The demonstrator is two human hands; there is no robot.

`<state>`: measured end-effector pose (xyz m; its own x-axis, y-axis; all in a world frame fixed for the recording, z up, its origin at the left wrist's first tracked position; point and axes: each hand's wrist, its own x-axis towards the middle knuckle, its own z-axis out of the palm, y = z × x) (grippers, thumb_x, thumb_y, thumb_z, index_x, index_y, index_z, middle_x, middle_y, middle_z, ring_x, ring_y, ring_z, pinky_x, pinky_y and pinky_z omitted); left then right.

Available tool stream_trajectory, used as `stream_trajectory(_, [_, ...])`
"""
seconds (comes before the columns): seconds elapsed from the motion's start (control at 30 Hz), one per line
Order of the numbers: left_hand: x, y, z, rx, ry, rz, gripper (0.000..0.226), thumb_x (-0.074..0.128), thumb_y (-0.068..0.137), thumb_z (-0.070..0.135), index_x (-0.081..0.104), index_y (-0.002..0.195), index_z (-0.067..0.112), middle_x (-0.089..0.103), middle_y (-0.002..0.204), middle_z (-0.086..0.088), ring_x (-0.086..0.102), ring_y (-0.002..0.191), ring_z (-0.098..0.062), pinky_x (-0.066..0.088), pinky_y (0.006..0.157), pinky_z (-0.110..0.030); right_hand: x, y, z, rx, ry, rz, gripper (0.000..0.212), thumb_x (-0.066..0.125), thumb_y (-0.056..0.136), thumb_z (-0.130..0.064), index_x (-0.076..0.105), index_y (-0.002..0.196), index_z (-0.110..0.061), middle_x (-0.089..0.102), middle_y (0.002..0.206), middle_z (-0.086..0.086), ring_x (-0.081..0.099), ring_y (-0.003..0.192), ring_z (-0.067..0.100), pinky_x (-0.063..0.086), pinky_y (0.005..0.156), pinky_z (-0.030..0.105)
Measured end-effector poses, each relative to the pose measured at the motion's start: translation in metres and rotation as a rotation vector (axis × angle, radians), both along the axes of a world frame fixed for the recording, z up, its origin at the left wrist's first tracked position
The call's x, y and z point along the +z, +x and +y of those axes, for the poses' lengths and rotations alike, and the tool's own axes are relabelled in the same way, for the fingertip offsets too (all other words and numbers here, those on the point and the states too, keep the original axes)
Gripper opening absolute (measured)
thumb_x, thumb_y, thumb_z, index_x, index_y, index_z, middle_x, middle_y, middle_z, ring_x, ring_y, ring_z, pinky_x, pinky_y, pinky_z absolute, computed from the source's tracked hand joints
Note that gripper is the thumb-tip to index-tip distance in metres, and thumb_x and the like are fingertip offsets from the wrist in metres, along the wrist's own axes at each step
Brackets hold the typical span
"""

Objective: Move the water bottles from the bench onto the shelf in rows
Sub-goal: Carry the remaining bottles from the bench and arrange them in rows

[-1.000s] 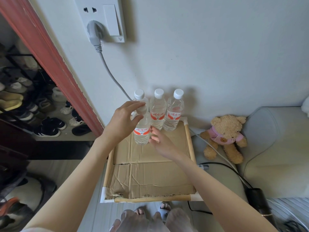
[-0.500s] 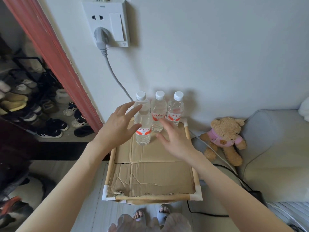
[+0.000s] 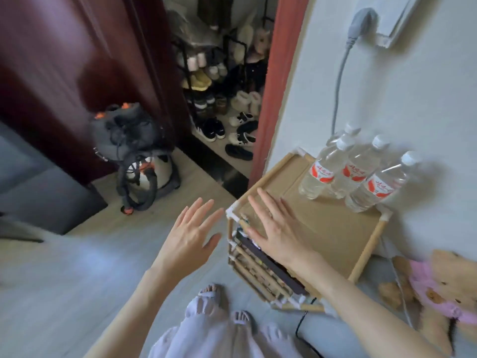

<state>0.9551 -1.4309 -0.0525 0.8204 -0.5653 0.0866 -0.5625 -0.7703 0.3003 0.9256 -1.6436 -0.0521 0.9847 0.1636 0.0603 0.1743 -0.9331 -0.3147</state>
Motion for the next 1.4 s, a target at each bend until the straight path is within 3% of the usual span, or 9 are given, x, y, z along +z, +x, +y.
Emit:
stream_trajectory(0.1, [0.000, -0.047, 0.067, 0.222, 0.069, 0.026, 0.049, 0.056, 0.086, 0.034, 0.043, 0.132, 0.020, 0.045, 0.139, -0.012, 0.035, 0.132, -0.033, 0.034, 0.106, -0.051, -0.001, 0.000, 0.053, 0.215, -0.019, 0.035, 0.065, 0.033, 0.084, -0.051, 0.035, 0.138, -0.015, 0.035, 0.147, 0.014, 0.031, 0.137, 0.029, 0.026, 0.111, 0.050])
stream_trajectory(0.23, [0.010, -0.118, 0.157, 0.550, 0.095, 0.034, 0.051, 0.032, 0.088, 0.045, 0.043, 0.132, 0.020, 0.044, 0.140, -0.011, 0.035, 0.133, -0.032, 0.032, 0.105, -0.046, 0.008, -0.008, 0.146, 0.510, -0.064, -0.012, 0.063, 0.034, 0.084, -0.050, 0.040, 0.136, -0.013, 0.043, 0.142, 0.015, 0.037, 0.133, 0.030, 0.025, 0.109, 0.050])
stream_trajectory(0.37, [0.005, -0.211, 0.233, 0.841, 0.071, 0.034, 0.054, 0.023, 0.090, 0.048, 0.044, 0.131, 0.019, 0.046, 0.138, -0.011, 0.038, 0.131, -0.033, 0.031, 0.105, -0.044, 0.009, -0.043, 0.253, 0.761, -0.068, -0.052, 0.062, 0.037, 0.082, -0.049, 0.046, 0.131, -0.012, 0.049, 0.136, 0.016, 0.044, 0.128, 0.032, 0.034, 0.105, 0.055])
stream_trajectory(0.47, [-0.008, -0.295, 0.284, 1.057, 0.013, 0.054, 0.060, 0.015, 0.091, 0.053, 0.049, 0.126, 0.018, 0.052, 0.132, -0.014, 0.043, 0.126, -0.036, 0.038, 0.099, -0.050, 0.002, -0.091, 0.337, 0.945, -0.085, -0.065, 0.061, 0.038, 0.082, -0.048, 0.048, 0.128, -0.011, 0.053, 0.131, 0.017, 0.050, 0.123, 0.034, 0.039, 0.099, 0.056])
stream_trajectory(0.53, [-0.013, -0.354, 0.317, 1.230, -0.073, 0.065, 0.056, 0.025, 0.089, 0.054, 0.050, 0.124, 0.017, 0.054, 0.128, -0.016, 0.044, 0.124, -0.038, 0.042, 0.097, -0.049, -0.003, -0.131, 0.394, 1.042, -0.074, -0.059, 0.060, 0.038, 0.082, -0.048, 0.051, 0.126, -0.010, 0.055, 0.129, 0.018, 0.051, 0.121, 0.034, 0.039, 0.097, 0.056])
stream_trajectory(0.63, [-0.016, -0.442, 0.363, 1.480, -0.109, 0.055, 0.054, 0.037, 0.083, 0.046, 0.052, 0.124, 0.016, 0.053, 0.130, -0.015, 0.042, 0.127, -0.036, 0.040, 0.100, -0.044, -0.010, -0.197, 0.475, 1.183, -0.046, -0.019, 0.059, 0.038, 0.082, -0.048, 0.053, 0.125, -0.010, 0.056, 0.128, 0.018, 0.052, 0.120, 0.035, 0.041, 0.095, 0.057])
stream_trajectory(0.8, [-0.018, -0.557, 0.421, 1.782, -0.112, 0.106, 0.059, 0.033, 0.082, 0.050, 0.046, 0.130, 0.018, 0.047, 0.137, -0.013, 0.036, 0.131, -0.034, 0.037, 0.103, -0.050, -0.016, -0.285, 0.590, 1.403, -0.021, 0.045, 0.060, 0.036, 0.084, -0.050, 0.049, 0.127, -0.010, 0.053, 0.132, 0.019, 0.049, 0.123, 0.036, 0.035, 0.100, 0.056])
stream_trajectory(1.07, [-0.044, -0.663, 0.491, 2.171, -0.194, 0.190, 0.065, 0.027, 0.080, 0.054, 0.042, 0.133, 0.020, 0.042, 0.141, -0.011, 0.033, 0.133, -0.031, 0.029, 0.107, -0.043, -0.038, -0.370, 0.766, 1.696, -0.113, 0.117, 0.071, 0.029, 0.084, -0.061, 0.034, 0.139, -0.017, 0.035, 0.147, 0.014, 0.028, 0.138, 0.031, 0.015, 0.113, 0.047])
stream_trajectory(1.4, [-0.011, -0.709, 0.731, 2.372, -0.134, 0.023, 0.065, 0.027, 0.080, 0.055, 0.038, 0.135, 0.023, 0.033, 0.147, -0.008, 0.022, 0.138, -0.026, 0.019, 0.111, -0.037, -0.017, -0.442, 1.046, 1.912, -0.055, 0.083, 0.071, 0.026, 0.083, -0.059, 0.036, 0.139, -0.016, 0.036, 0.147, 0.013, 0.027, 0.138, 0.031, 0.016, 0.113, 0.047])
